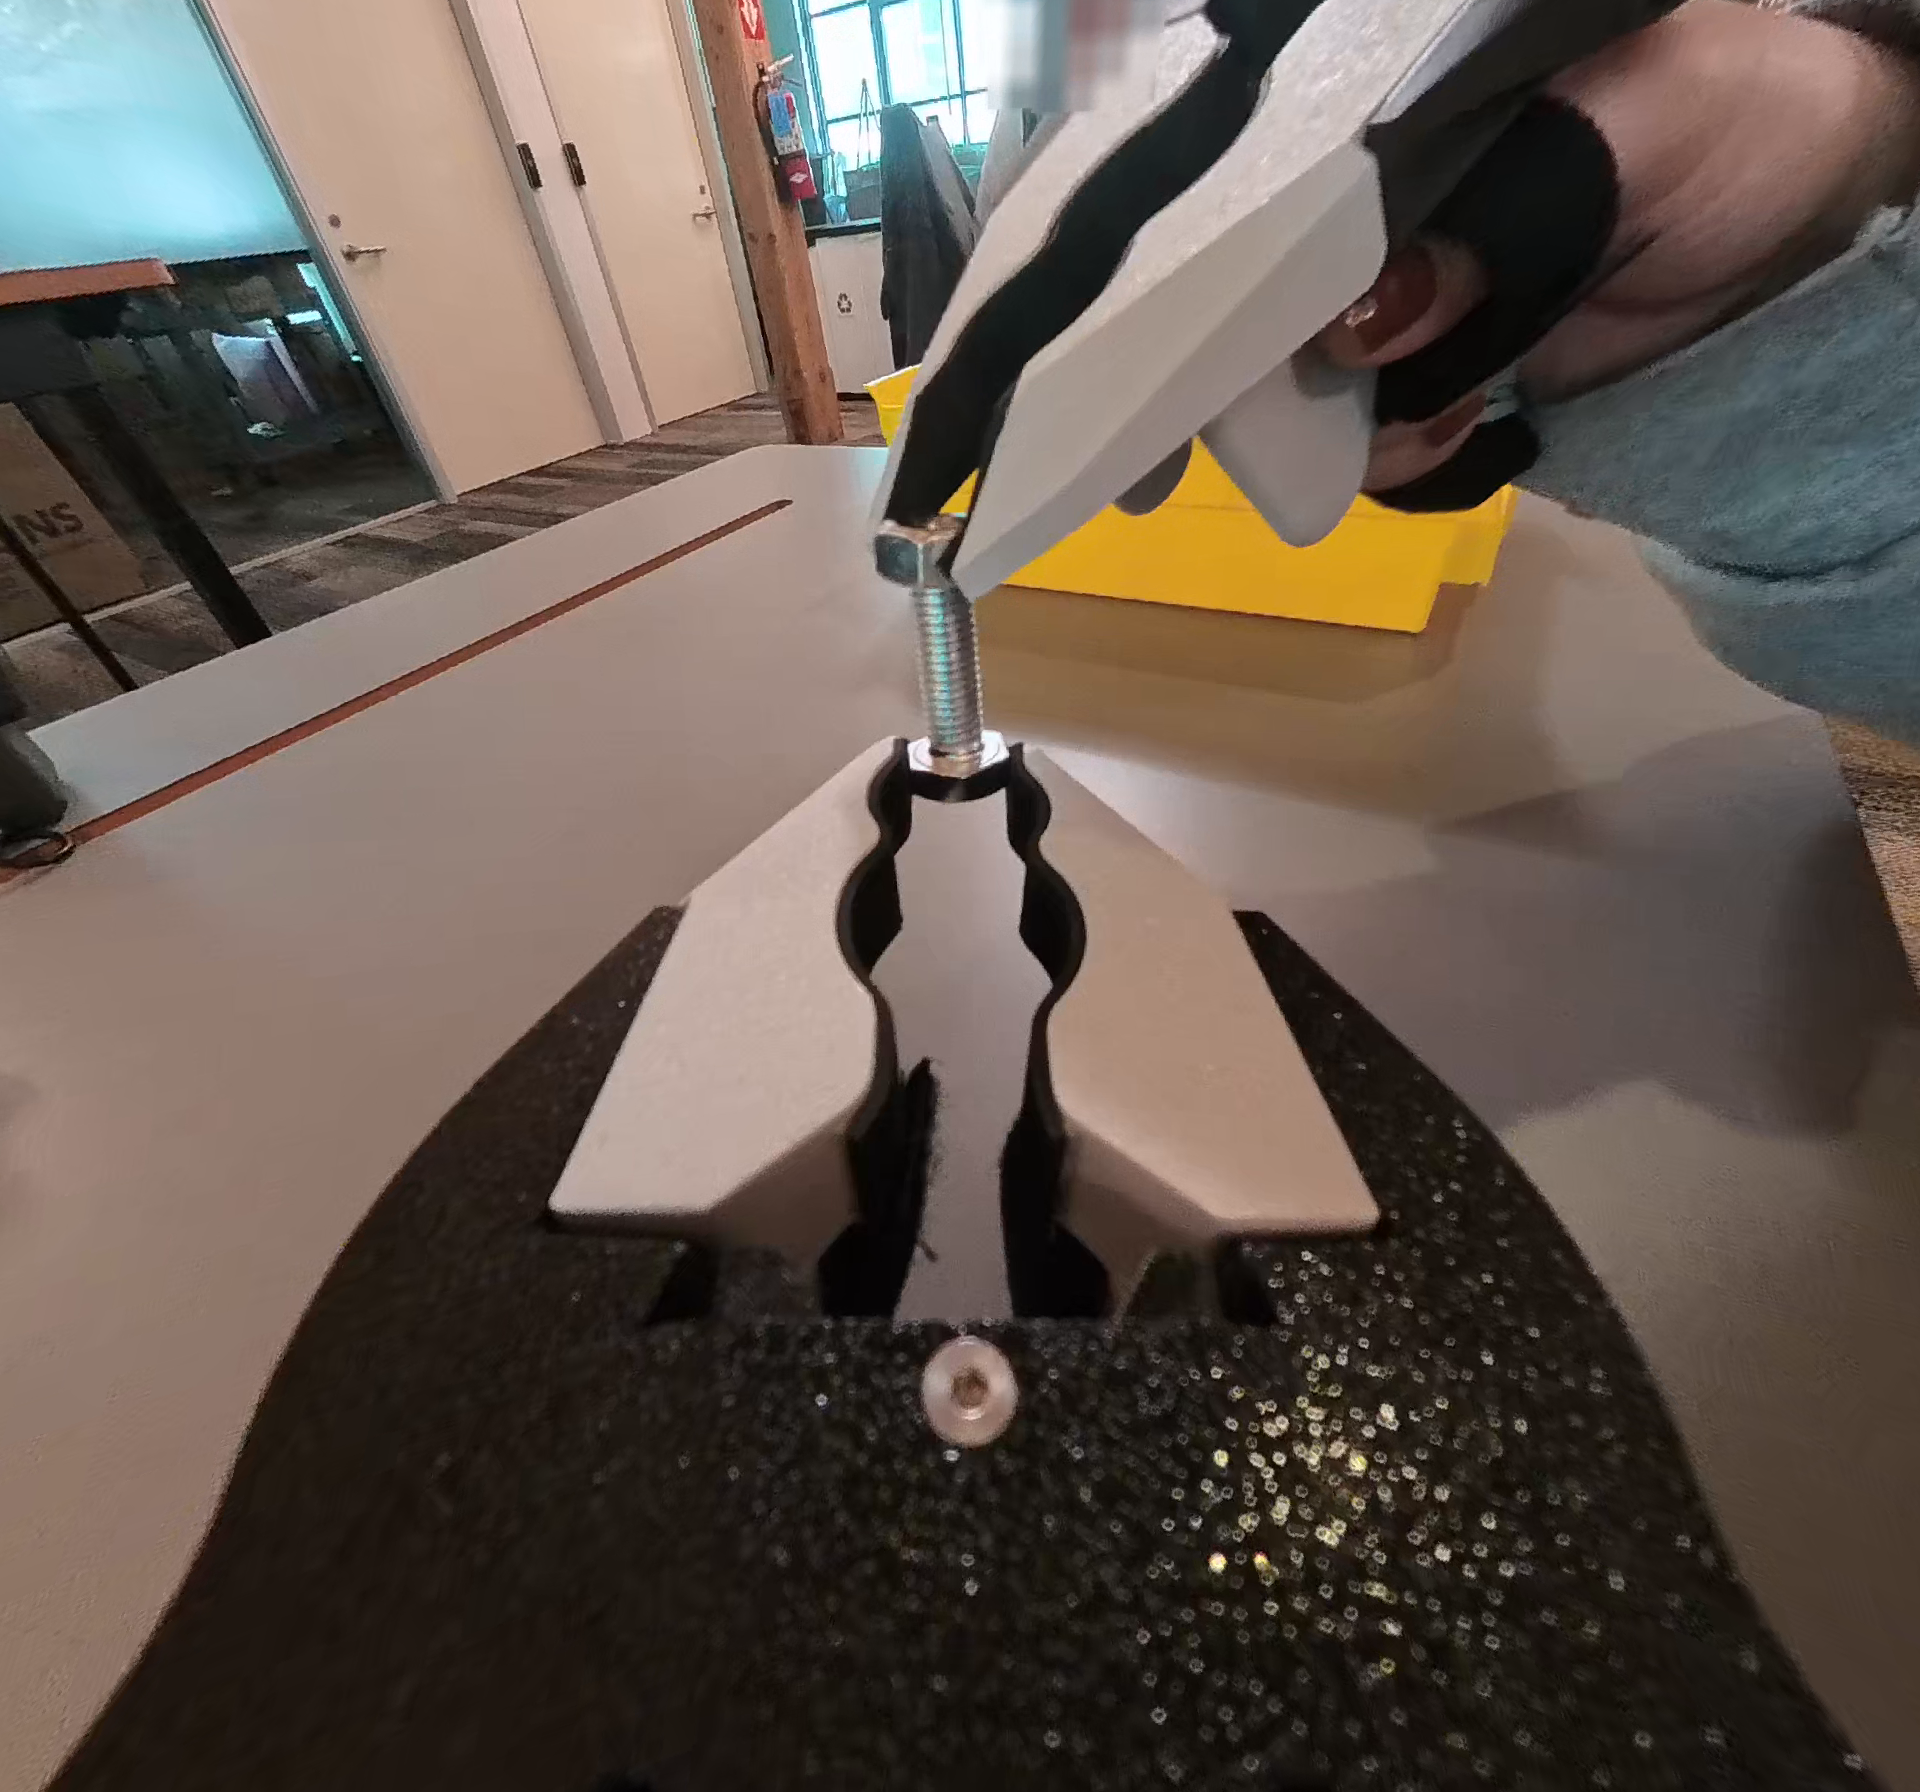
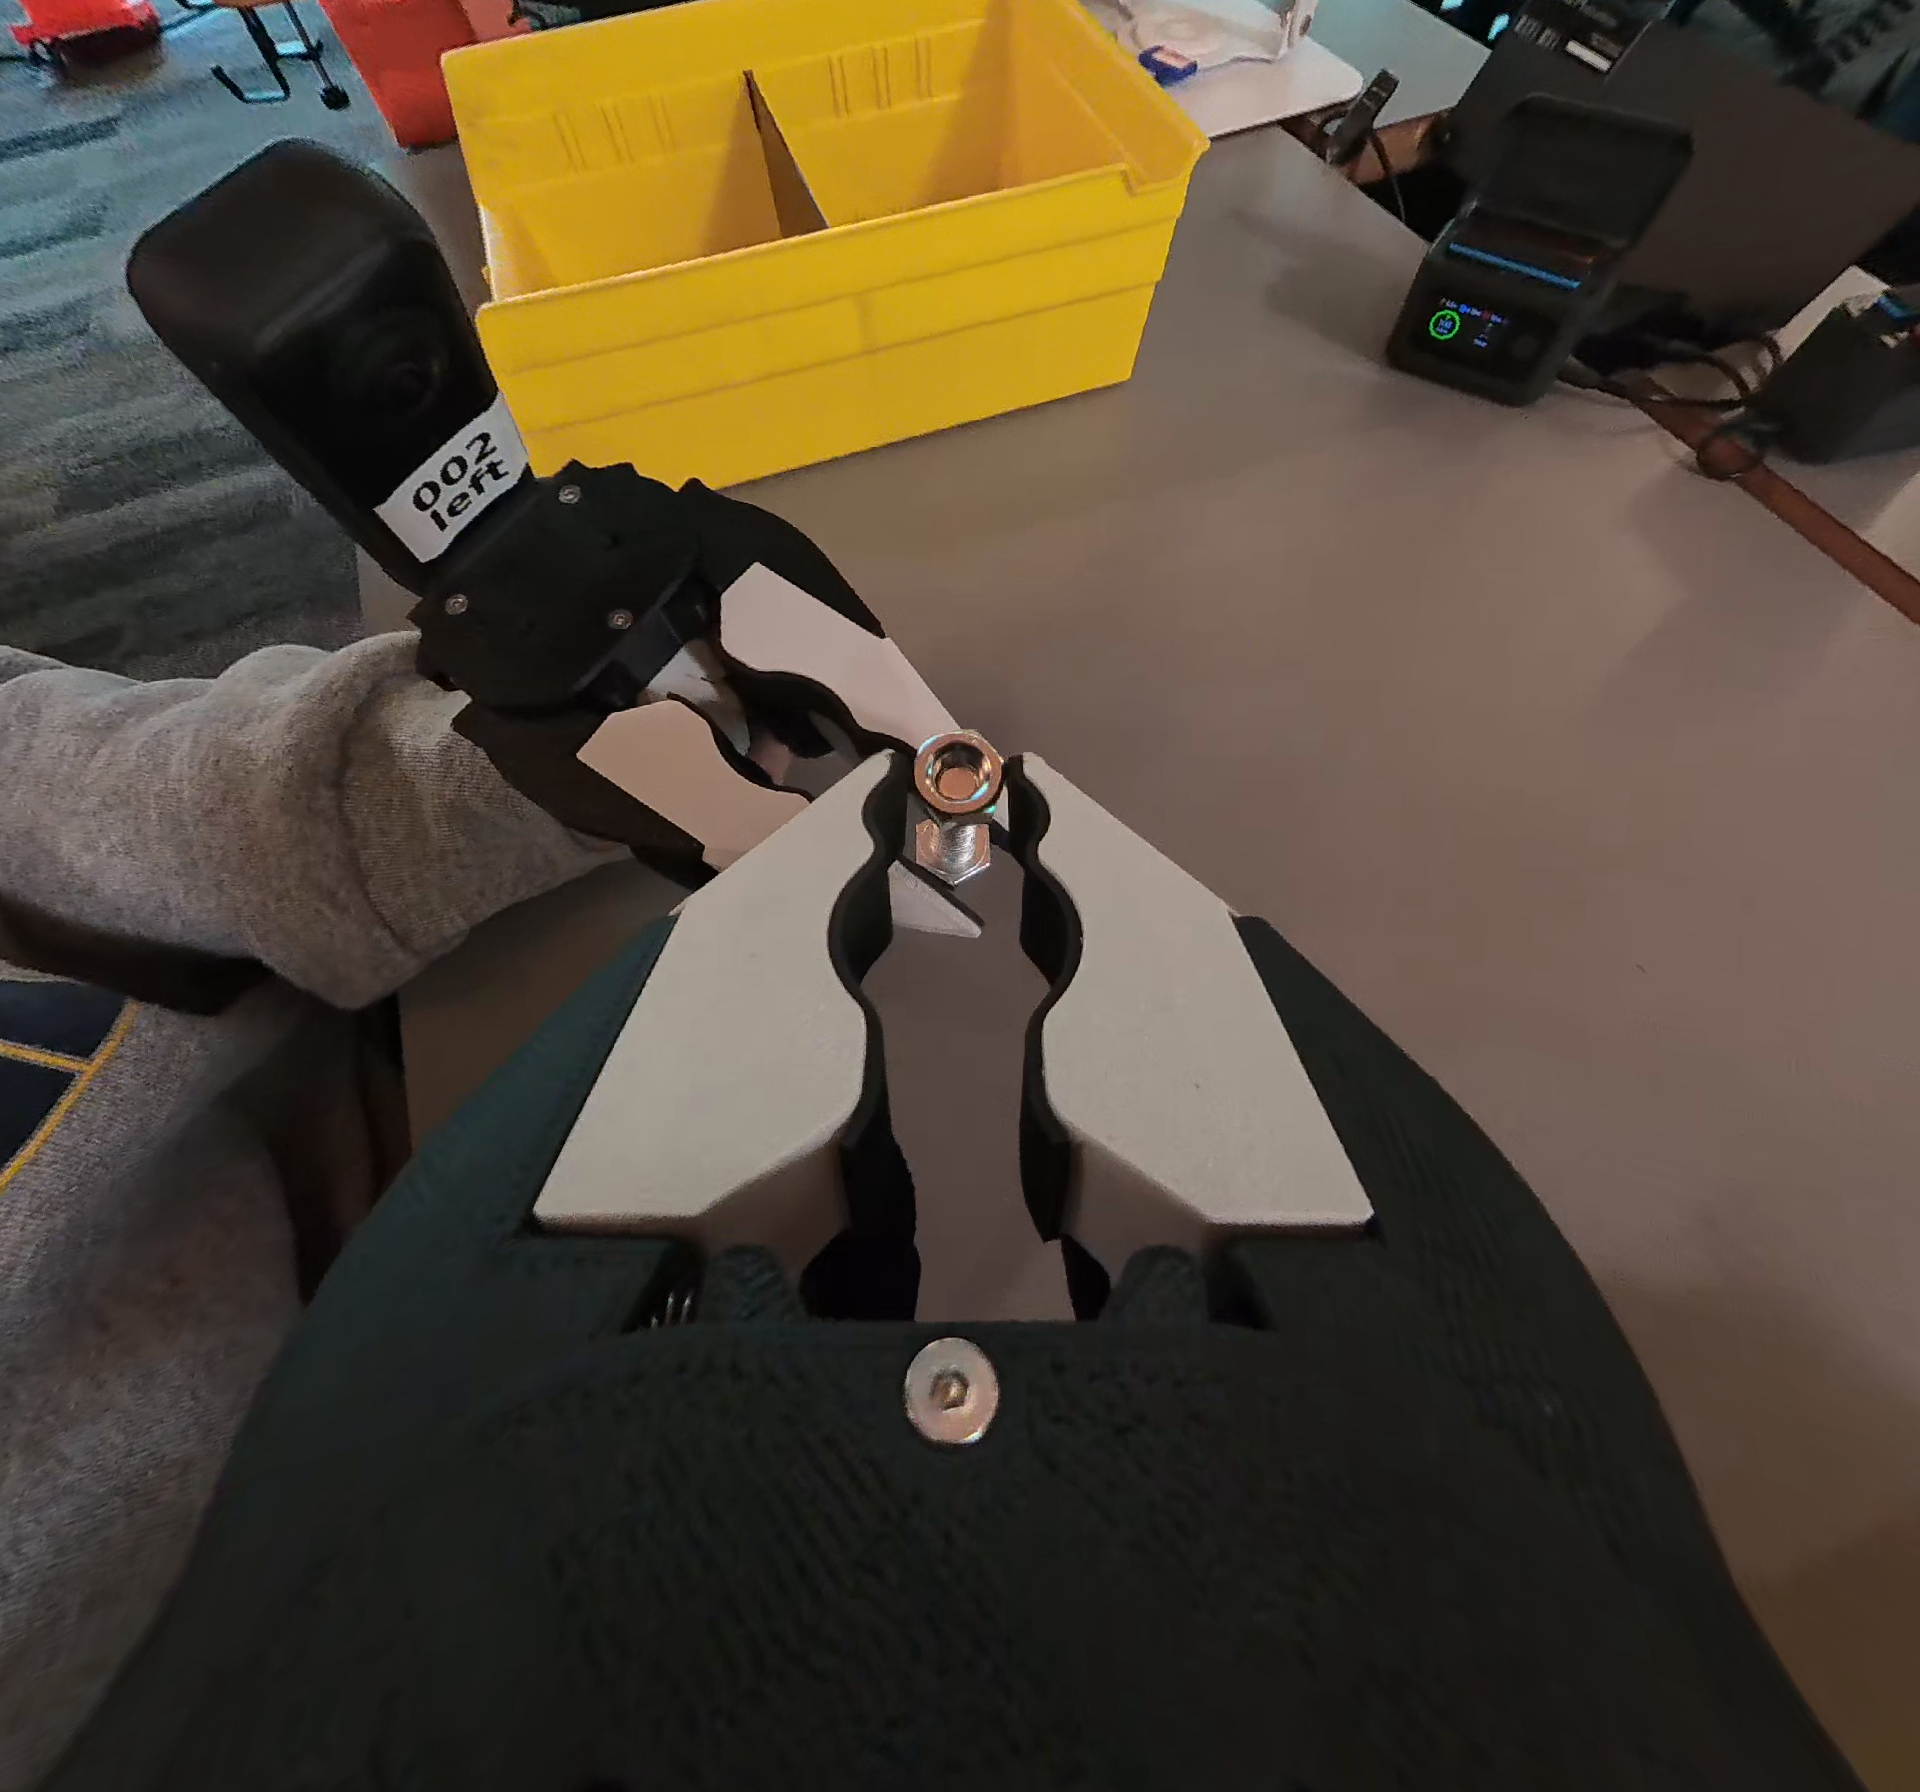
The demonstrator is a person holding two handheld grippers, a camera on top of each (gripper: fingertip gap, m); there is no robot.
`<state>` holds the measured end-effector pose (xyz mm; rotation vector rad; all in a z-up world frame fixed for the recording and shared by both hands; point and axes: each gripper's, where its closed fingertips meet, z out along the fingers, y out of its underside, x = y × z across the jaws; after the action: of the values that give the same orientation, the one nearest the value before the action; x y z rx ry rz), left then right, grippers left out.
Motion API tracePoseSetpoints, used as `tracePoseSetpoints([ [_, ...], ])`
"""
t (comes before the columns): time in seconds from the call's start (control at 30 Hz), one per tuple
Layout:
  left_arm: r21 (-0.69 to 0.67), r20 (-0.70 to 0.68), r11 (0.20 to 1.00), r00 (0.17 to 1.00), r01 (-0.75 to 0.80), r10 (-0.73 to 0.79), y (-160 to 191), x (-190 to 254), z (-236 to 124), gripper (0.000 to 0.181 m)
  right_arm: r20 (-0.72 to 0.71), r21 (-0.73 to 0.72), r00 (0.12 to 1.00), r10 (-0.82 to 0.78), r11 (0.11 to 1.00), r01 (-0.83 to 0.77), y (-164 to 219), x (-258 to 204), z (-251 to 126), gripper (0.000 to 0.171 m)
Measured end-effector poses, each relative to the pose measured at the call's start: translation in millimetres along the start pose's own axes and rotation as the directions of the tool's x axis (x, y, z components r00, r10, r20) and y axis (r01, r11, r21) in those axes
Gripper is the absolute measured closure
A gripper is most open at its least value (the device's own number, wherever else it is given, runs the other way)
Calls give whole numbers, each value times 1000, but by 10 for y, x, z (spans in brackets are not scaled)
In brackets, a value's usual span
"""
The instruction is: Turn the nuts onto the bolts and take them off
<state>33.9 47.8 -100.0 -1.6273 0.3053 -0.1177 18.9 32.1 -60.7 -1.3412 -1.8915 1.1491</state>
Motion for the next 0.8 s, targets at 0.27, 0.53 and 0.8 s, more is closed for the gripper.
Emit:
tracePoseSetpoints([
  [0.27, 136, -299, 982, 950, 131, -86, -221, 314, -126, 166, 264, 332, 948, -177, 939, 83, -187, -322, -160, 124],
  [0.53, 123, -452, 975, 885, 185, -111, -253, 521, -161, 166, 474, 330, 863, -176, 944, 11, -113, -463, -266, 144],
  [0.8, 115, -479, 974, 870, 195, -117, -250, 552, -174, 166, 492, 330, 849, -193, 944, 23, -78, -465, -258, 153],
])
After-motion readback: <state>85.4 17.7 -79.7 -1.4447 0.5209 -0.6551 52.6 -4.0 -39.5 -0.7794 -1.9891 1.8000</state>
